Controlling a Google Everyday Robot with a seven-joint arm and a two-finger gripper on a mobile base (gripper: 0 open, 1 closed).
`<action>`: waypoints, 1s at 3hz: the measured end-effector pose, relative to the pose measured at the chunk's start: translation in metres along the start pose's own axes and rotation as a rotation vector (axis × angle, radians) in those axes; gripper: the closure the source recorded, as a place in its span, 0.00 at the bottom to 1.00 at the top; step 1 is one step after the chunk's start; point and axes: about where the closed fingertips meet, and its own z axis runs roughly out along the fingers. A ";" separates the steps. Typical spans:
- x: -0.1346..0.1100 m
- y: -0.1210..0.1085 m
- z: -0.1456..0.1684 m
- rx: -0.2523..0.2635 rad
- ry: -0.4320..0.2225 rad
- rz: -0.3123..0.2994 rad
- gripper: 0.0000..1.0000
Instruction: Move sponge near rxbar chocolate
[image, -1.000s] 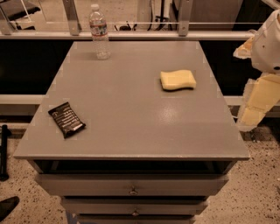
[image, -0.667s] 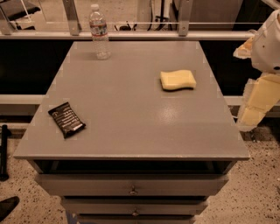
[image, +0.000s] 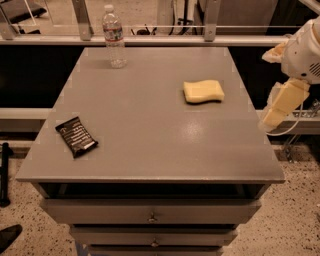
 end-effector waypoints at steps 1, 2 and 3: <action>0.005 -0.031 0.030 0.003 -0.078 0.030 0.00; 0.006 -0.062 0.059 0.006 -0.178 0.093 0.00; -0.004 -0.099 0.106 -0.007 -0.323 0.187 0.00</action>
Offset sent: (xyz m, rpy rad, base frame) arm 0.1423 -0.0139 -0.0673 0.4047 -0.0549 -0.0910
